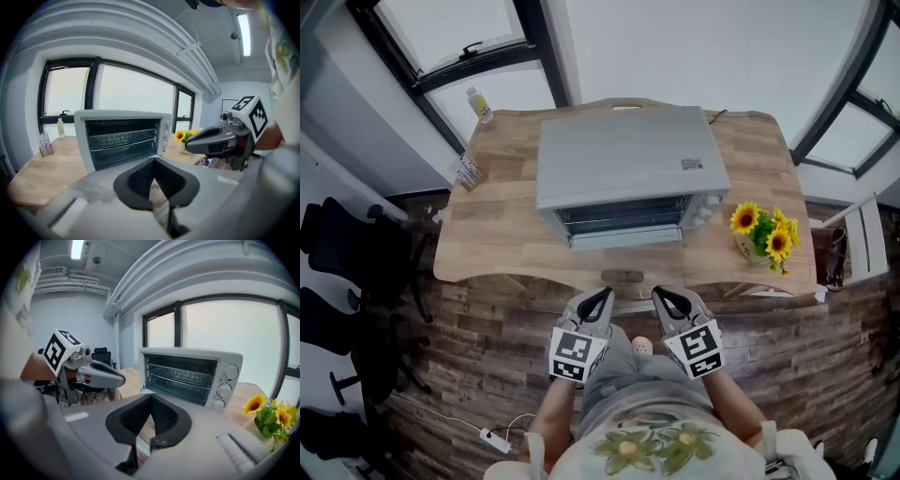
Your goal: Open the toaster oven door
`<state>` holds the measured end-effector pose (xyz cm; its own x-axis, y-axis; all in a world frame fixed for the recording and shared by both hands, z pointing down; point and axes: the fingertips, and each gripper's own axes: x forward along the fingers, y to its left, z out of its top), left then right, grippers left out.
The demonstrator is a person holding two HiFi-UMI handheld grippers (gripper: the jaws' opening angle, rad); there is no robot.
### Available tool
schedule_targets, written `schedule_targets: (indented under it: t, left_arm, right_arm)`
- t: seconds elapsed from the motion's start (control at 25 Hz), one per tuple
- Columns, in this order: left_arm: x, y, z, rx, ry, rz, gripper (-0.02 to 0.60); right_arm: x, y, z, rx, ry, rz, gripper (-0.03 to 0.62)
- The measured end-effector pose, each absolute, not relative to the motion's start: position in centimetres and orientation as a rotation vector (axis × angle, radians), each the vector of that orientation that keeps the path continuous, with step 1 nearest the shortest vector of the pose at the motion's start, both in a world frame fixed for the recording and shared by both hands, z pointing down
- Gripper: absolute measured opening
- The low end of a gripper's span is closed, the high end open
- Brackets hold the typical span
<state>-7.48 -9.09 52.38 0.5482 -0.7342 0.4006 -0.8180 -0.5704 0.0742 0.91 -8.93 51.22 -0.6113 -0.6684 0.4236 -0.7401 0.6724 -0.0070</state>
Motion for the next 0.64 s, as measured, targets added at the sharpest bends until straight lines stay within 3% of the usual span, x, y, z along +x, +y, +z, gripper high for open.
schedule_targets:
  t: [0.64]
  left_arm:
    - [-6.8, -7.5, 50.3, 2.58, -1.298, 0.455, 0.003]
  right_arm:
    - [1.0, -7.4, 50.2, 1.105, -2.507, 0.268, -0.002]
